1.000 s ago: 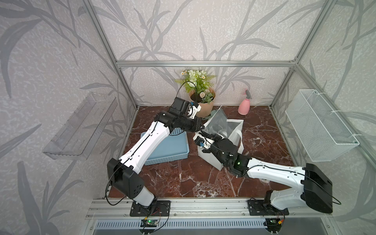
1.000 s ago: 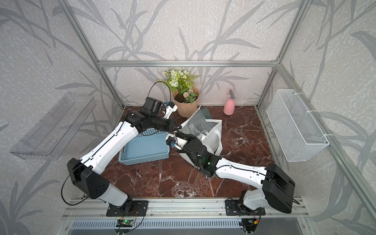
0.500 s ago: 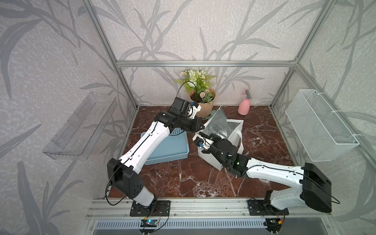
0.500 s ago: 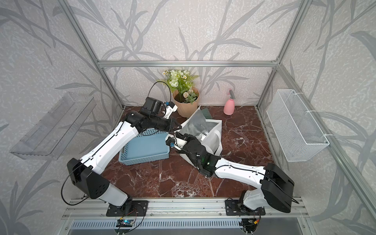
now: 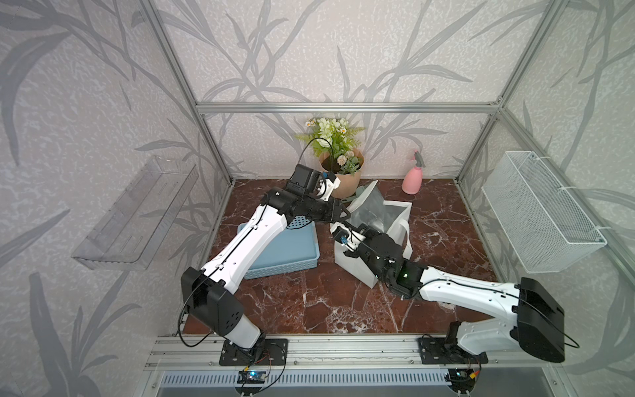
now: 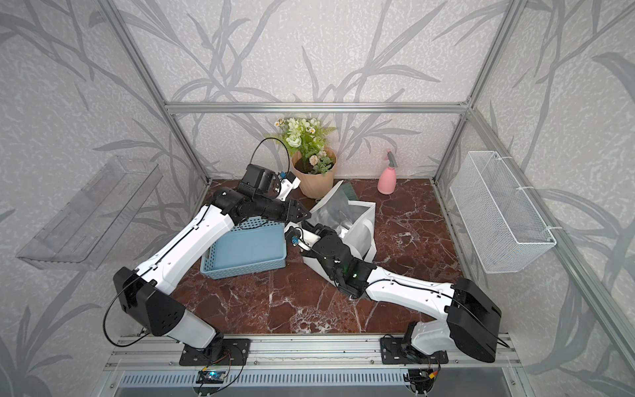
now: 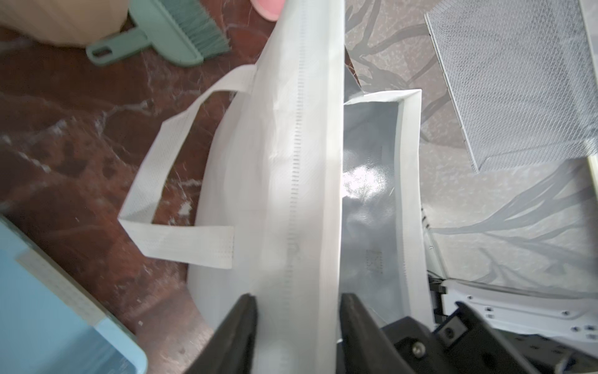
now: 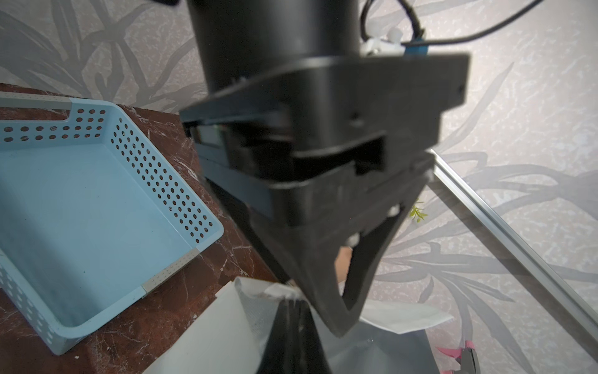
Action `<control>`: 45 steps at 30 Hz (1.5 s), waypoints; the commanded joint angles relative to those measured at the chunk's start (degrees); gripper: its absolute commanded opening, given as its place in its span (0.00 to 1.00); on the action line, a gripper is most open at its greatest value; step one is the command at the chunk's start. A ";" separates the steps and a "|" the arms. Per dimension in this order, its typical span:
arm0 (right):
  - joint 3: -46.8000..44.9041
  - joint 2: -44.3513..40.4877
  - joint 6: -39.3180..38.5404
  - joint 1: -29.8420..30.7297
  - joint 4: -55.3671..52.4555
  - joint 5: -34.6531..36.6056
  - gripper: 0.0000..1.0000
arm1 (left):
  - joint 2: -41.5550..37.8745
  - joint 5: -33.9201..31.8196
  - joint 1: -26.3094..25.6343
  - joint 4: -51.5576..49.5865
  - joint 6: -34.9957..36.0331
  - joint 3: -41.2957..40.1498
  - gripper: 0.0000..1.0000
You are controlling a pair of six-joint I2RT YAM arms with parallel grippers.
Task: Place the ice pack in the delivery bag
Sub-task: Tear off the adhesive seal from the delivery bag.
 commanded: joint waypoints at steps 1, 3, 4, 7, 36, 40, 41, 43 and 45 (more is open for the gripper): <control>1.39 -2.67 3.59 -1.89 -2.20 1.76 0.00 | 0.06 -0.90 0.43 0.73 0.33 2.73 0.56; 1.68 -3.34 5.13 -3.10 -3.42 1.35 0.00 | -0.10 -1.10 0.44 0.82 0.56 3.24 0.57; 1.90 -3.63 5.84 -3.82 -3.91 1.18 0.00 | -0.25 -1.30 0.56 0.88 0.63 3.42 0.59; 2.74 -4.25 8.45 -6.54 -5.64 0.72 0.00 | -0.89 -1.72 0.52 1.08 0.96 3.49 0.61; 14.17 3.50 34.64 -48.22 -21.13 1.12 0.00 | -6.07 -7.96 0.86 4.97 2.65 0.92 0.83; 9.76 2.58 37.28 -48.81 -20.98 1.00 0.00 | -7.72 -10.22 0.96 6.91 2.98 -1.64 0.91; 8.69 2.44 37.68 -48.95 -20.96 1.62 0.00 | -7.94 -10.89 1.18 7.13 3.08 -2.11 0.94; 7.28 2.86 39.41 -50.20 -22.19 3.66 0.00 | -8.21 -12.11 1.55 7.28 3.00 -2.43 0.99; 5.91 2.88 41.39 -51.52 -23.22 2.80 0.00 | -8.37 -12.71 1.89 7.30 3.13 -2.61 1.00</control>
